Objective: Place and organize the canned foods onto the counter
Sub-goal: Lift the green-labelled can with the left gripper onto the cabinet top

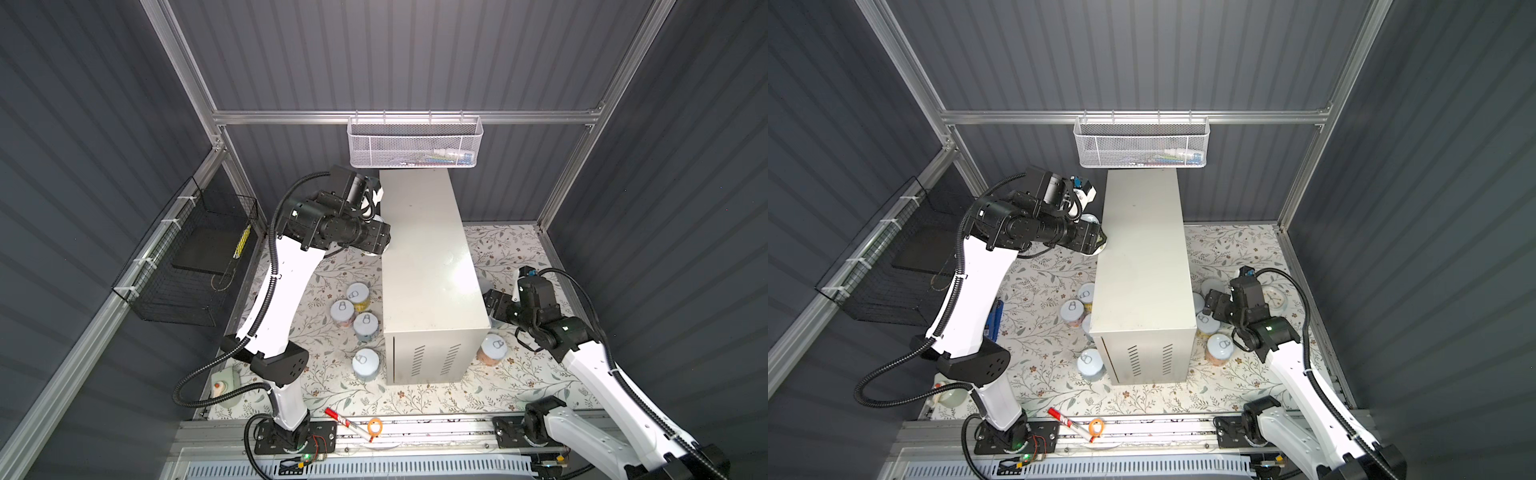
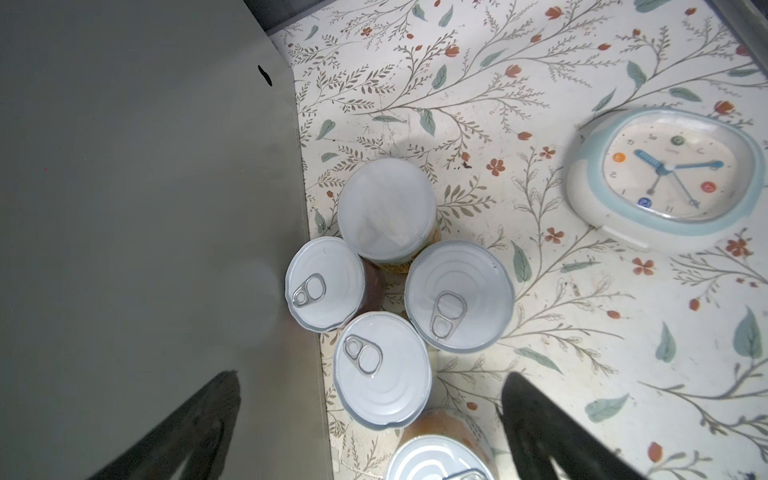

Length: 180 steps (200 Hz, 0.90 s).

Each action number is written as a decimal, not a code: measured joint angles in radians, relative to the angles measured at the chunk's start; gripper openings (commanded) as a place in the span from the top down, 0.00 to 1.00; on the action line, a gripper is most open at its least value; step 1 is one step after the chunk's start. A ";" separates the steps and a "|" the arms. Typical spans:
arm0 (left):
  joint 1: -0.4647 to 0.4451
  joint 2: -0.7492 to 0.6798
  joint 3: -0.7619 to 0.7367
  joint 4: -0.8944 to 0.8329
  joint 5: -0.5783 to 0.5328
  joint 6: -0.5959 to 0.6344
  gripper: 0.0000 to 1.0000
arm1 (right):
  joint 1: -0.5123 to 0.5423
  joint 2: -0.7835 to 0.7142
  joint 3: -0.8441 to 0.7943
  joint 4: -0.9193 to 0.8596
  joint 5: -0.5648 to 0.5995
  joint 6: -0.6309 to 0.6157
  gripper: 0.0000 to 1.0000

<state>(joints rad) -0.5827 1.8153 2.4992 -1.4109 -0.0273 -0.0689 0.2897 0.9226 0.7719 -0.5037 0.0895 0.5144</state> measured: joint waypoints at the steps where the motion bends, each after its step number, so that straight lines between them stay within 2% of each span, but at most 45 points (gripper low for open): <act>1: 0.000 0.000 0.001 0.000 0.000 0.000 1.00 | 0.000 0.000 0.000 0.000 0.000 0.000 0.01; 63: -0.072 0.063 0.094 0.003 -0.014 0.043 1.00 | 0.000 -0.001 0.005 -0.027 0.000 -0.002 0.01; 127: -0.078 0.079 0.099 0.022 -0.006 0.064 1.00 | 0.000 0.002 0.081 -0.043 -0.012 -0.013 0.01; 136: -0.077 0.080 0.099 0.026 -0.001 0.067 0.94 | 0.000 0.003 0.094 -0.045 -0.016 -0.018 0.01; 180: -0.078 0.085 0.097 0.072 0.048 0.085 0.77 | 0.002 0.020 0.159 -0.042 -0.033 -0.026 0.01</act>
<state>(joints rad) -0.6605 1.9003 2.5965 -1.3392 0.0208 0.0162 0.2916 0.9424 0.9306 -0.5453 0.0563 0.4889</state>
